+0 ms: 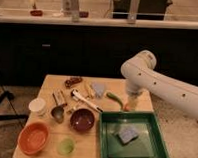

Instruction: Wipe red bowl with eraser

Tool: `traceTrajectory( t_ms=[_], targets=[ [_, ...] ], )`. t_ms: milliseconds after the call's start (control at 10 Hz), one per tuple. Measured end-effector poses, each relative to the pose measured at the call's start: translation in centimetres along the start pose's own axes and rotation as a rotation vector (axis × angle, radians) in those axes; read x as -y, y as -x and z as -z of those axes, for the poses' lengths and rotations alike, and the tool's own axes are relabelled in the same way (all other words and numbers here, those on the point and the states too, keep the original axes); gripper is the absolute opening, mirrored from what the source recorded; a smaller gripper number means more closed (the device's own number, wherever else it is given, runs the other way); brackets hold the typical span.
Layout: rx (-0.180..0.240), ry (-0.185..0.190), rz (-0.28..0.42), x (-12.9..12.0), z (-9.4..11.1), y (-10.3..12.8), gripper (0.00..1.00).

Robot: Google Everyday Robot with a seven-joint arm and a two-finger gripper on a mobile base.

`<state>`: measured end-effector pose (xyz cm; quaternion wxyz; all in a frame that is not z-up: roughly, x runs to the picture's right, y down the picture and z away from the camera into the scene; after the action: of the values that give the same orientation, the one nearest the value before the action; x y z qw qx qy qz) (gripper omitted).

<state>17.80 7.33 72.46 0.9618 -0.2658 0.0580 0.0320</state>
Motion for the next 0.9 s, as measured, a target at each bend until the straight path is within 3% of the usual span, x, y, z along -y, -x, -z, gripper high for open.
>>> traceTrajectory(
  t_ms=[100, 400, 600, 700, 900],
  targets=[
    [0.046, -0.001, -0.03, -0.1, -0.2, 1.3, 0.8],
    [0.242, -0.019, -0.134, -0.4, -0.2, 6.1, 0.8],
    [0.355, -0.011, -0.198, -0.6, -0.4, 8.8, 0.8],
    [0.385, -0.007, -0.21, -0.6, -0.4, 9.7, 0.8],
    [0.385, -0.007, -0.212, -0.7, -0.4, 9.7, 0.8]
  ],
)
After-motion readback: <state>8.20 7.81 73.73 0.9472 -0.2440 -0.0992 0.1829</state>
